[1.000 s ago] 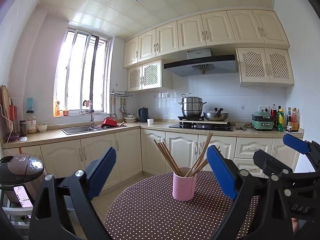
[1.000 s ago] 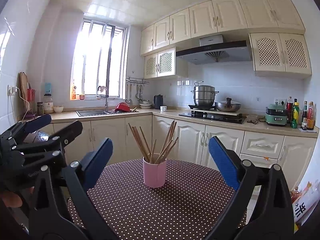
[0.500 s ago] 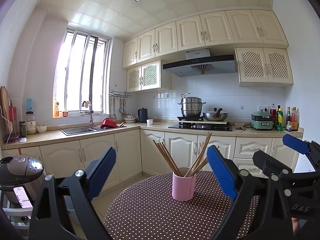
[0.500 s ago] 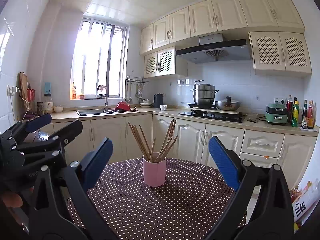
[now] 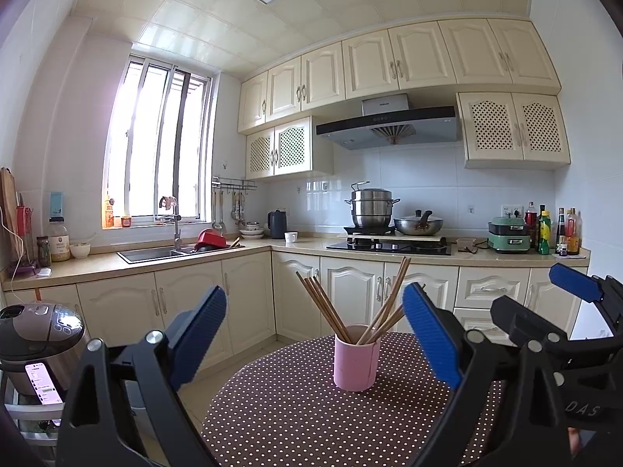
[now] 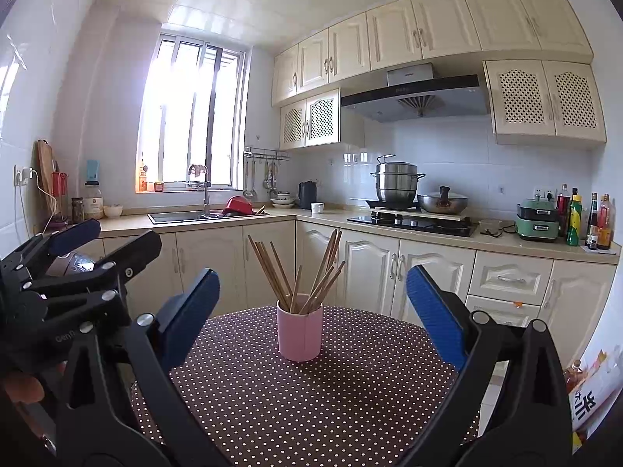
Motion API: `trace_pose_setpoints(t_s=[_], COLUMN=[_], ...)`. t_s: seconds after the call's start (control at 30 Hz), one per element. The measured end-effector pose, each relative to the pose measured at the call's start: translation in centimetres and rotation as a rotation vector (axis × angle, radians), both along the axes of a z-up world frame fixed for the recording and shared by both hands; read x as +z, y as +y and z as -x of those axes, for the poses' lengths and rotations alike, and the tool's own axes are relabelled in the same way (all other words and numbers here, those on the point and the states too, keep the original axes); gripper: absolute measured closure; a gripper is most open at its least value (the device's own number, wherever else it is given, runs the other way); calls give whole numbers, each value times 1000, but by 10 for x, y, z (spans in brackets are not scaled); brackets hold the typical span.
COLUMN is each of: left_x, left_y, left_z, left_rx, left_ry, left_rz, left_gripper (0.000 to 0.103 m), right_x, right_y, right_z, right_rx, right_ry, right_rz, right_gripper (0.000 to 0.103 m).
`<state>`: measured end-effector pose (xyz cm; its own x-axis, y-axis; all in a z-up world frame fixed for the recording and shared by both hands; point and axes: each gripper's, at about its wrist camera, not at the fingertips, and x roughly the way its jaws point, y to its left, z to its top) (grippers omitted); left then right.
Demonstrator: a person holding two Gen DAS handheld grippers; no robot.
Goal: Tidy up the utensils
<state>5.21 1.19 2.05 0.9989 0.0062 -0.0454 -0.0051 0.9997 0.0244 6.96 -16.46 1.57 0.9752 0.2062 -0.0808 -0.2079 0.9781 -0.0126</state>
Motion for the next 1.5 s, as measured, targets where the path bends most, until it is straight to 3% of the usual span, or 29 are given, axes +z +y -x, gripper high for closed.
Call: trace_pose_setpoints(t_s=[1.5], left_x=[0], left_y=[-2], left_z=[-2], left_rx=[1], left_ry=[4], left_rz=[-4], left_gripper=[12], right_x=[-5], right_y=[5], right_z=[0], right_rx=[1], right_ry=[14], right_rz=[-5], right_gripper=[8])
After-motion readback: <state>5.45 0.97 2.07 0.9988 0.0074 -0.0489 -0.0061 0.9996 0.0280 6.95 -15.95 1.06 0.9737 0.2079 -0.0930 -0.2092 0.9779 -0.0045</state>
